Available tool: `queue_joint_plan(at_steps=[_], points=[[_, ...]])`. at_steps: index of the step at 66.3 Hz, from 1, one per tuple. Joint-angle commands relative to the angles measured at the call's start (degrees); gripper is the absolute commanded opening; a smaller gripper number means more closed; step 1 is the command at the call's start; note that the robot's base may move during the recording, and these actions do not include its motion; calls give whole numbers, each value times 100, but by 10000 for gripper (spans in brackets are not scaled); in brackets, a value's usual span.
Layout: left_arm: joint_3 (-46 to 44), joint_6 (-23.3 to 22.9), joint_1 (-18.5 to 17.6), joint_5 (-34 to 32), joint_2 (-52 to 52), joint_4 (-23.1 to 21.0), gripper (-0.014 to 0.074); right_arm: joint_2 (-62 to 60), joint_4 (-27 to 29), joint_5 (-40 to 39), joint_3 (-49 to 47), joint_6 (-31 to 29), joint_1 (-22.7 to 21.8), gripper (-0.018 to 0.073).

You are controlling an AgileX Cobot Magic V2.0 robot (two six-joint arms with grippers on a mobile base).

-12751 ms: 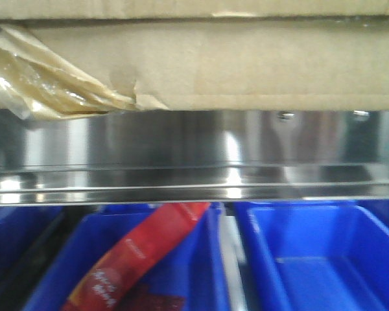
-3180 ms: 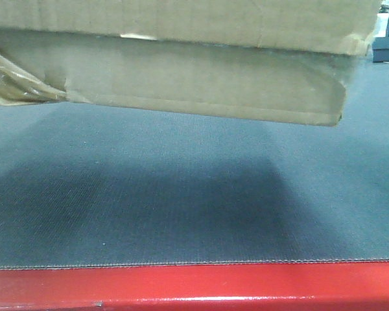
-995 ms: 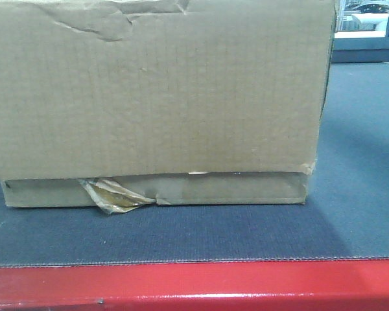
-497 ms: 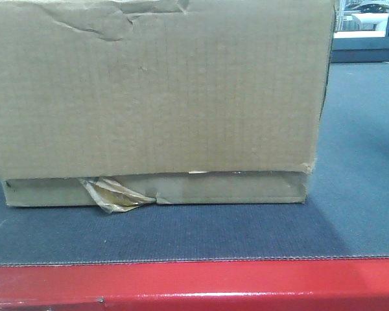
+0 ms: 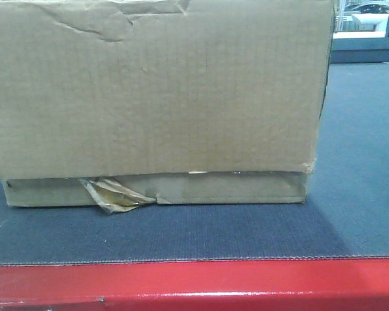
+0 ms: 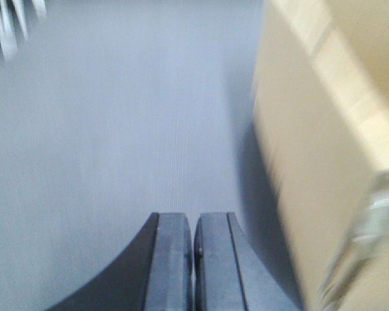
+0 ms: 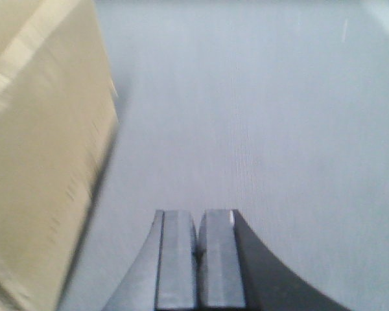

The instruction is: Grab carton from right shelf to conveyor

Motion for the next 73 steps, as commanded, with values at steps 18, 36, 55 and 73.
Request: queue_joint_plan(at_steps=[18, 36, 55, 73], points=[[448, 26, 16, -151, -1503, 27, 15, -2187, -69, -692, 1200, -304, -34, -79], [553, 26, 16, -57, -1525, 27, 15, -2314, -69, -1104, 1225, -304, -34, -79], [553, 26, 16, -57, -1525, 27, 15, -2314, -69, -1114, 1225, -304, -34, -79], [553, 26, 16, -57, -1525, 27, 15, -2314, -69, -1114, 1225, -304, -34, -79]])
